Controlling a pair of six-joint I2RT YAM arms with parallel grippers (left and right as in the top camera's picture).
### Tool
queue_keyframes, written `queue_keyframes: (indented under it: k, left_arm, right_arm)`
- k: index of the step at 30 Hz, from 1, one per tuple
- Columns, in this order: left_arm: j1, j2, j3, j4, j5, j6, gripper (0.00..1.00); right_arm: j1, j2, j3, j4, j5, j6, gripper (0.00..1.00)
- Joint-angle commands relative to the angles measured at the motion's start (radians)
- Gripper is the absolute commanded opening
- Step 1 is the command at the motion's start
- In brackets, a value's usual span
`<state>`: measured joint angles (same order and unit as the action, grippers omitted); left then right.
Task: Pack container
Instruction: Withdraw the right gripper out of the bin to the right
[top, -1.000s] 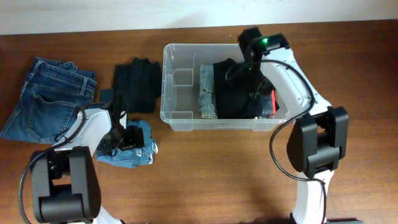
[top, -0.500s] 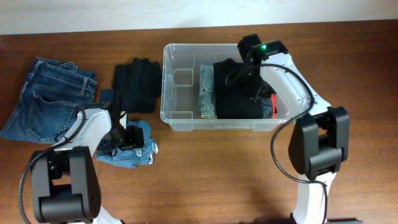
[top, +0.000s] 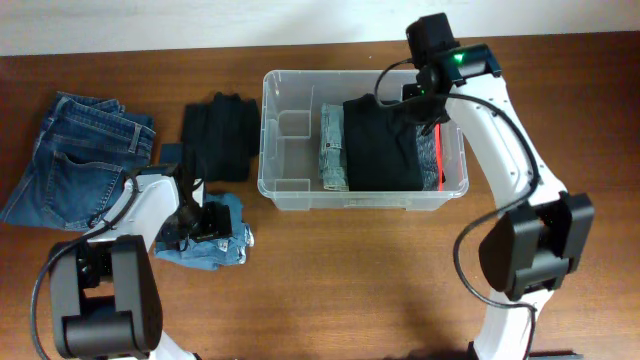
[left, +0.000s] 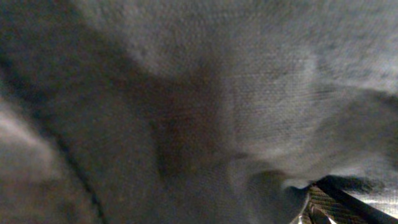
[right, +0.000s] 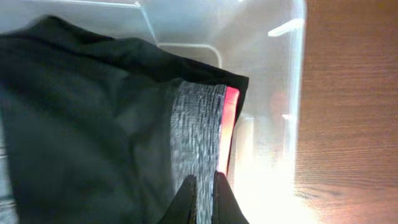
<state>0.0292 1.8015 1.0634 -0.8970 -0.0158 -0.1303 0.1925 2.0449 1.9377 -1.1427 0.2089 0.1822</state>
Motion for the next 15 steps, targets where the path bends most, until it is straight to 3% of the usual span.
queue_keyframes:
  k: [1, 9, 15]
  left_arm:
    - [-0.003, 0.024, 0.001, 0.0, -0.006, 0.013, 0.99]
    - [-0.003, 0.024, 0.001, 0.0, -0.006, 0.013, 0.99]
    - [-0.003, 0.024, 0.001, 0.0, -0.006, 0.013, 0.99]
  right_arm:
    - [-0.022, 0.048, -0.06, 0.039, -0.097, -0.076, 0.04]
    - [-0.023, 0.069, -0.097, 0.065, -0.16, -0.127, 0.04]
    - [-0.024, 0.031, 0.005, -0.025, -0.153, -0.122, 0.04]
